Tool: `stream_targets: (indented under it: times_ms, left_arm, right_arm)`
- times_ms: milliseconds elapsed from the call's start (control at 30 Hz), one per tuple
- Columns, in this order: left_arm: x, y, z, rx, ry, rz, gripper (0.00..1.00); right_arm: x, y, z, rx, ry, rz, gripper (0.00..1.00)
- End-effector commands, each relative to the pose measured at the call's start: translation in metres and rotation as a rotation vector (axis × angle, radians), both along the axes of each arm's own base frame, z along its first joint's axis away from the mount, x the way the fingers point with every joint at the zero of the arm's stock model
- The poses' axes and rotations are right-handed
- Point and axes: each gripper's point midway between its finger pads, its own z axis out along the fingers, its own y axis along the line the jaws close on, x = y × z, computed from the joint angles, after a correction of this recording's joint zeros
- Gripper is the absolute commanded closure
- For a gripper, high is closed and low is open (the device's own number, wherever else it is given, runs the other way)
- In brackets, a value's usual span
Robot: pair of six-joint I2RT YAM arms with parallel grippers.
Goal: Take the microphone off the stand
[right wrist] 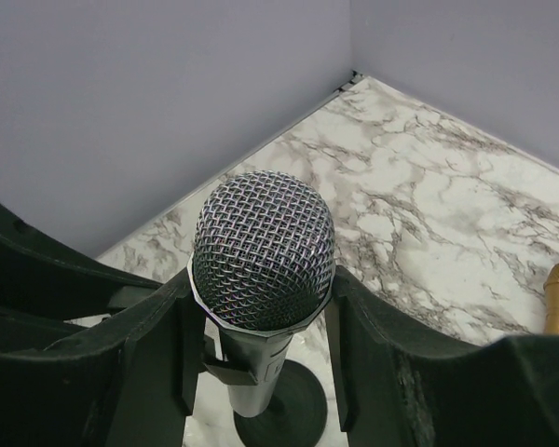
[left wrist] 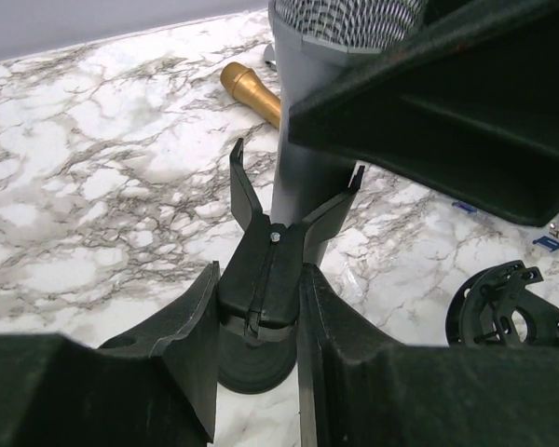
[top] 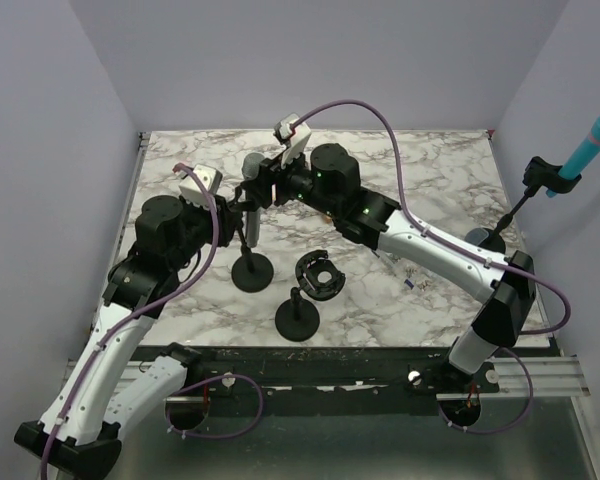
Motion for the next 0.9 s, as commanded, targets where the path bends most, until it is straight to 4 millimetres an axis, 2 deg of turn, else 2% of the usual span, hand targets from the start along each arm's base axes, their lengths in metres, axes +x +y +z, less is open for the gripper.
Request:
stream_targets:
  times_ms: [0,167,333,533,667,767,800,833,867]
  left_arm:
    - [-0.016,0.012,-0.004,0.019,0.036,0.033,1.0]
    - [-0.025,0.017,0.005,0.013,0.019,0.034,1.0]
    - [-0.025,0.015,-0.001,0.011,0.025,0.025,1.0]
    - [-0.02,0.008,-0.013,0.005,0.05,0.007,1.0]
    - [-0.023,0.006,-0.029,0.006,0.086,-0.003,1.0]
    - [-0.026,0.007,-0.036,0.005,0.106,0.001,0.98]
    - [-0.027,0.007,-0.035,0.003,0.108,0.001,0.85]
    - [-0.028,0.007,-0.034,-0.001,0.109,-0.001,0.67]
    - [-0.029,0.007,-0.033,-0.006,0.106,-0.002,0.55]
  right_arm:
    - [0.018,-0.006,0.031,0.067,-0.006,-0.13,0.99]
    - [0.049,-0.038,0.056,0.068,-0.049,-0.376,0.99]
    - [0.058,-0.059,0.073,0.059,-0.094,-0.488,0.99]
    - [0.051,-0.071,0.064,0.066,-0.088,-0.488,0.99]
    - [0.045,-0.075,0.049,0.047,-0.069,-0.475,0.99]
    - [0.044,-0.074,0.049,0.067,-0.072,-0.464,0.99]
    - [0.043,-0.074,0.047,0.065,-0.07,-0.461,0.99]
    - [0.043,-0.074,0.046,0.066,-0.066,-0.457,0.99]
    - [0.042,-0.073,0.044,0.064,-0.064,-0.453,0.99]
